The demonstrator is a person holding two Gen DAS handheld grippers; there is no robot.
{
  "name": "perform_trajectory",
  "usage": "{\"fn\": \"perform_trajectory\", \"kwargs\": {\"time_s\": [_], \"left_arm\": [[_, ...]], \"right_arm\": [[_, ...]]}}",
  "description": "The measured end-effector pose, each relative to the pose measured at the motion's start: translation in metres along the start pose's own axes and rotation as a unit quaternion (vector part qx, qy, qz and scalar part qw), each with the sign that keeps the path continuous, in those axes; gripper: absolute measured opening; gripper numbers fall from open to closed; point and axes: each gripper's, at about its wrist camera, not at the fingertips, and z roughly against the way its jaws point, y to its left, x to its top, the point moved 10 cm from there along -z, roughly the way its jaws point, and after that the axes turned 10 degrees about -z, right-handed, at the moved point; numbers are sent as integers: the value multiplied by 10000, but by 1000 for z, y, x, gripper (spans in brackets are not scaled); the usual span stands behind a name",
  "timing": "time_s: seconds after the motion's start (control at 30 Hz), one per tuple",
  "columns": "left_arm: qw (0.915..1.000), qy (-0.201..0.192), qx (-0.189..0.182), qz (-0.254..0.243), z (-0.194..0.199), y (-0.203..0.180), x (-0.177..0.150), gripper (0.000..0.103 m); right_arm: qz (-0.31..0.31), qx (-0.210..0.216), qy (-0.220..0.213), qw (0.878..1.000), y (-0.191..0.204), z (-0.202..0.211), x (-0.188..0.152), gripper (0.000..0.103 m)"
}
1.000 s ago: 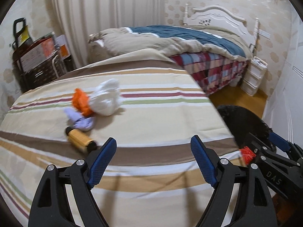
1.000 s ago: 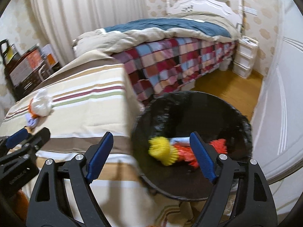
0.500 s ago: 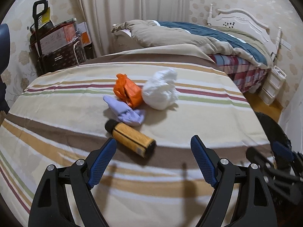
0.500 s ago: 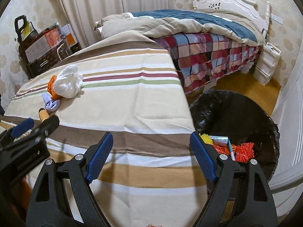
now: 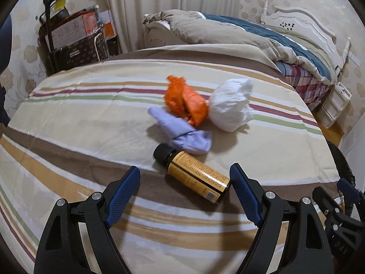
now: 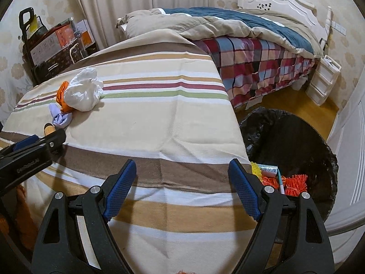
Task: Collect trash
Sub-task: 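Grasp the amber bottle with the left gripper, then grasp the lavender cloth with the right gripper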
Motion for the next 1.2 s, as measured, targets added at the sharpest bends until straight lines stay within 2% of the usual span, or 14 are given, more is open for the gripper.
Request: {"fn": "perform_trajectory", "kwargs": {"time_s": [0.3,0.47,0.73,0.8,0.97,1.2], "left_arm": [[9997,97,-56,211,5,30,-16,80],[9997,98,-156,187,4,29,-14,80],[9992,-50,-278,-267,1,17,-6,44],[9990,-92,-311,-308,2,17,-6,30],[9983,-147,-513,-237,5,23,-9,27],[9988,-161,-446,-157,10,45,-16,27]], "right_arm": [[6,3,5,10000,0,0,0,81],[48,-7,41,10000,2,-2,-1,81],[203,-15,99,9997,16,-4,-4,81],[241,5,116,9996,21,-5,-5,81],[426,44,144,9990,40,-8,-8,81],[747,224,191,9968,80,-10,-15,81]]}}
